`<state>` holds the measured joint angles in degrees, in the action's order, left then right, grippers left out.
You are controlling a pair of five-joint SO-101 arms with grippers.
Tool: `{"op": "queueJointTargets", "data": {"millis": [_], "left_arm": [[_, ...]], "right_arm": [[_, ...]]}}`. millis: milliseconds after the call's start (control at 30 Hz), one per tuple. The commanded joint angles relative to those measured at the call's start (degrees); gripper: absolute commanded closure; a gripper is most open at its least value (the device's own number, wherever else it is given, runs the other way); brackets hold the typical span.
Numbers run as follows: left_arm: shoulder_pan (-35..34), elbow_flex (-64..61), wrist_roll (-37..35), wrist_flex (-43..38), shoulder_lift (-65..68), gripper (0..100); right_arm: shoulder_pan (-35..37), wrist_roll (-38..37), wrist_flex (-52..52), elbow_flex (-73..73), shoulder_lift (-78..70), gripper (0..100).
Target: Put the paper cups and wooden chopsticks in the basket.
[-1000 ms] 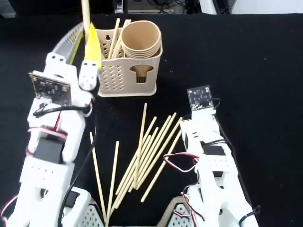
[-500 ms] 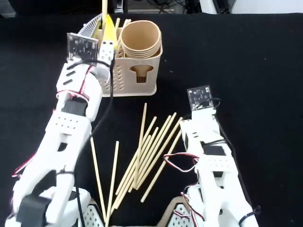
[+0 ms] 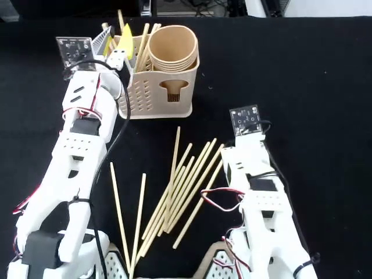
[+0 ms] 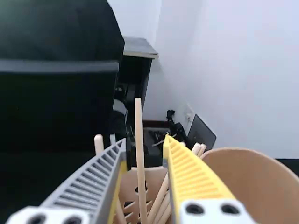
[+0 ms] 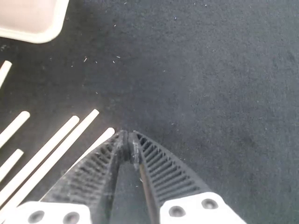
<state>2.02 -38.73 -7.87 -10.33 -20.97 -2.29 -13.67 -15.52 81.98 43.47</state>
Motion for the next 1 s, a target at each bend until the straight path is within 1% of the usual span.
{"op": "queueJointTargets", "data": {"millis": [0, 100, 167, 300, 433, 533, 633, 733, 767, 867, 967], "left_arm": [[-1.6, 5.0, -1.1, 6.1, -0.5, 86], [-3.0, 7.3, -1.1, 11.6, -1.6, 86], [-4.2, 7.7, -1.1, 15.6, -4.7, 86], [-5.8, 6.3, -1.1, 23.2, -14.8, 86], [-6.0, 1.9, -0.7, 30.5, -27.1, 85], [-5.9, -1.4, -0.6, 41.5, -35.6, 85], [-5.9, -4.0, -0.3, 54.3, -40.4, 85], [-5.7, -5.8, 5.8, 67.3, -40.9, 85], [-5.6, -6.8, 8.1, 70.6, -40.2, 85], [-5.5, -10.0, 15.5, 76.3, -37.2, 85], [-6.0, -13.1, 18.7, 78.9, -33.0, 85]], "right_arm": [[0.6, 0.0, 1.1, -0.2, 1.2, 97.3], [0.6, 0.0, 1.1, -0.2, 1.2, 97.3], [0.6, 0.0, 1.1, -0.2, 1.2, 97.3], [0.6, 0.0, 1.1, -0.2, 1.2, 97.3], [0.6, 0.0, 1.1, -0.2, 1.2, 97.3], [0.6, 0.0, 1.1, -0.2, 1.2, 97.3], [0.6, 0.0, 1.1, -0.2, 1.2, 97.3], [0.6, 0.0, 1.1, -0.2, 1.2, 97.3], [0.6, 0.0, 1.1, -0.2, 1.2, 97.3], [0.6, 0.0, 1.1, -0.2, 1.2, 97.3], [0.6, 0.0, 1.1, -0.2, 1.2, 97.3]]}}
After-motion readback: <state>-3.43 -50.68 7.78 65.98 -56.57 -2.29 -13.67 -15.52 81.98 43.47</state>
